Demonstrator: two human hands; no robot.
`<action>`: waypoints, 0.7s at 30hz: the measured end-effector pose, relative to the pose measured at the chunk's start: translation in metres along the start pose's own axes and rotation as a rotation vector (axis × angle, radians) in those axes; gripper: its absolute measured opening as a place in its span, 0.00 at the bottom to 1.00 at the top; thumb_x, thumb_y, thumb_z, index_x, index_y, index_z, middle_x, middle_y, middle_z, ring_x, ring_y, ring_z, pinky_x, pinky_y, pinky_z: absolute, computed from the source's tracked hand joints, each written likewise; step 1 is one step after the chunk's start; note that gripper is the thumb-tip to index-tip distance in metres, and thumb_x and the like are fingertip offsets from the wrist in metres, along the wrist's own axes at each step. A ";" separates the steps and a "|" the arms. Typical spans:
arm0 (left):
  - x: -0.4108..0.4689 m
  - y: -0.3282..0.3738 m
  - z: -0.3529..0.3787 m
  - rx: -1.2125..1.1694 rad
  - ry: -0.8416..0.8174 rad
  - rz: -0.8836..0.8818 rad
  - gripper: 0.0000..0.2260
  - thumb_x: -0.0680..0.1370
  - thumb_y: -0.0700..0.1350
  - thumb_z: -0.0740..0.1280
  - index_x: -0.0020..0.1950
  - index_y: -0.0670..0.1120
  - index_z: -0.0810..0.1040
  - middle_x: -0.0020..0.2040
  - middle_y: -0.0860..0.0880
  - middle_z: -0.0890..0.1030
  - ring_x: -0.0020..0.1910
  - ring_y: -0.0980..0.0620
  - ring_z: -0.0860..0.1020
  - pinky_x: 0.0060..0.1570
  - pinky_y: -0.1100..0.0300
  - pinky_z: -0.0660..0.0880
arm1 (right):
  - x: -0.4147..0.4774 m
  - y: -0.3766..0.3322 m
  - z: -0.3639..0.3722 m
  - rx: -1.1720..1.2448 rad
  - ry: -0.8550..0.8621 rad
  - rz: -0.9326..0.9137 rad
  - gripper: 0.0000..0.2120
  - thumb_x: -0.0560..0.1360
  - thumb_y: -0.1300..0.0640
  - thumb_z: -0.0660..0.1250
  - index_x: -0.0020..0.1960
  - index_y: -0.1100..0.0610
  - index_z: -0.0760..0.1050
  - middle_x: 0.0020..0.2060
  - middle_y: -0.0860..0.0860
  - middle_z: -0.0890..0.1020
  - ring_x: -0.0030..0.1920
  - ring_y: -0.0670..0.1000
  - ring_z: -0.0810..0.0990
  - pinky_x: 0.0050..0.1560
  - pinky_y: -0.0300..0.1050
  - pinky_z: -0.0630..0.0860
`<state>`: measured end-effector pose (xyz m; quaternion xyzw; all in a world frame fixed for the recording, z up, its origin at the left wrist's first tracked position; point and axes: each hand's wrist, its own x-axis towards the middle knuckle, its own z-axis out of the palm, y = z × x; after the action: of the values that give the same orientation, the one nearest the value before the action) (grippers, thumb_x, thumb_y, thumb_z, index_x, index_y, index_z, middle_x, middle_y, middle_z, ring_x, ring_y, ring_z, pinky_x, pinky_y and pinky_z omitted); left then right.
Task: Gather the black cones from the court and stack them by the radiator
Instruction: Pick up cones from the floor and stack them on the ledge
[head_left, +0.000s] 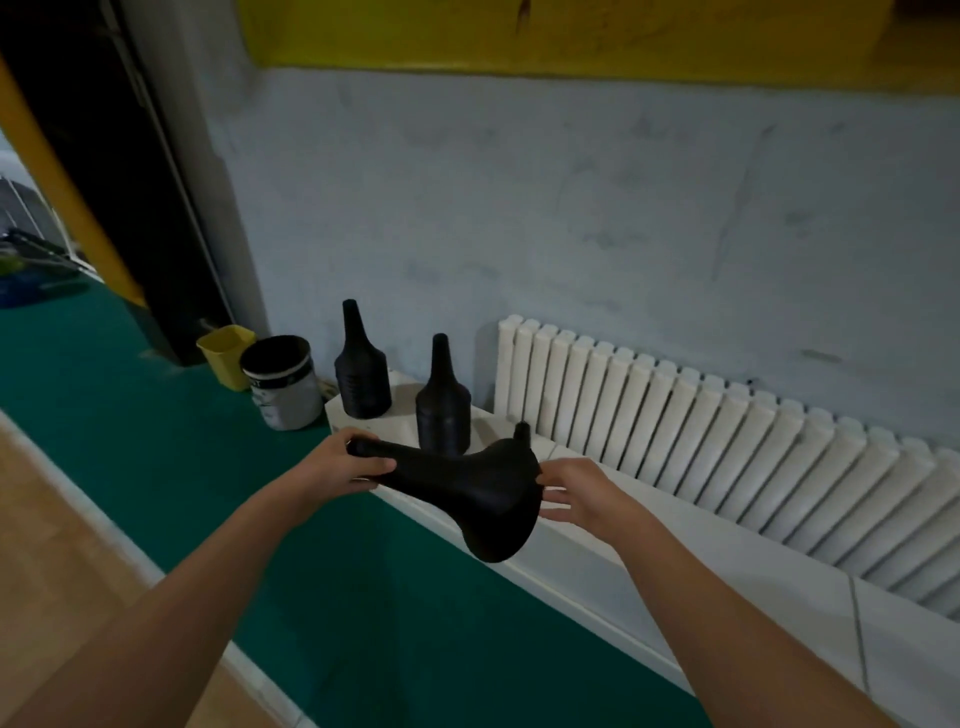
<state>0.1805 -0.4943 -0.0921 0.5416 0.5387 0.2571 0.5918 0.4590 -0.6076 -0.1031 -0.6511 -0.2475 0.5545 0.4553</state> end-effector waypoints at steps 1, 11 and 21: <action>0.019 0.006 -0.008 -0.020 0.011 0.016 0.18 0.72 0.35 0.73 0.58 0.41 0.72 0.59 0.40 0.74 0.49 0.47 0.79 0.37 0.63 0.81 | 0.016 -0.011 0.009 0.008 0.009 -0.004 0.11 0.76 0.65 0.63 0.58 0.63 0.75 0.51 0.58 0.81 0.53 0.57 0.80 0.58 0.53 0.77; 0.190 0.086 -0.085 -0.036 -0.025 0.100 0.18 0.72 0.36 0.72 0.61 0.41 0.74 0.59 0.40 0.76 0.55 0.45 0.79 0.54 0.55 0.78 | 0.175 -0.104 0.080 0.137 0.070 0.016 0.07 0.76 0.66 0.62 0.52 0.64 0.76 0.49 0.59 0.78 0.49 0.57 0.79 0.55 0.53 0.77; 0.375 0.153 -0.077 0.058 -0.016 0.208 0.20 0.74 0.44 0.72 0.64 0.44 0.74 0.58 0.44 0.78 0.58 0.47 0.78 0.60 0.51 0.76 | 0.366 -0.146 0.099 0.225 0.085 0.135 0.05 0.74 0.68 0.61 0.44 0.64 0.75 0.40 0.58 0.78 0.42 0.57 0.79 0.43 0.47 0.77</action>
<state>0.2603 -0.0904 -0.0739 0.6134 0.4821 0.2971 0.5505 0.4884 -0.2055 -0.1551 -0.6340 -0.1200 0.5800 0.4972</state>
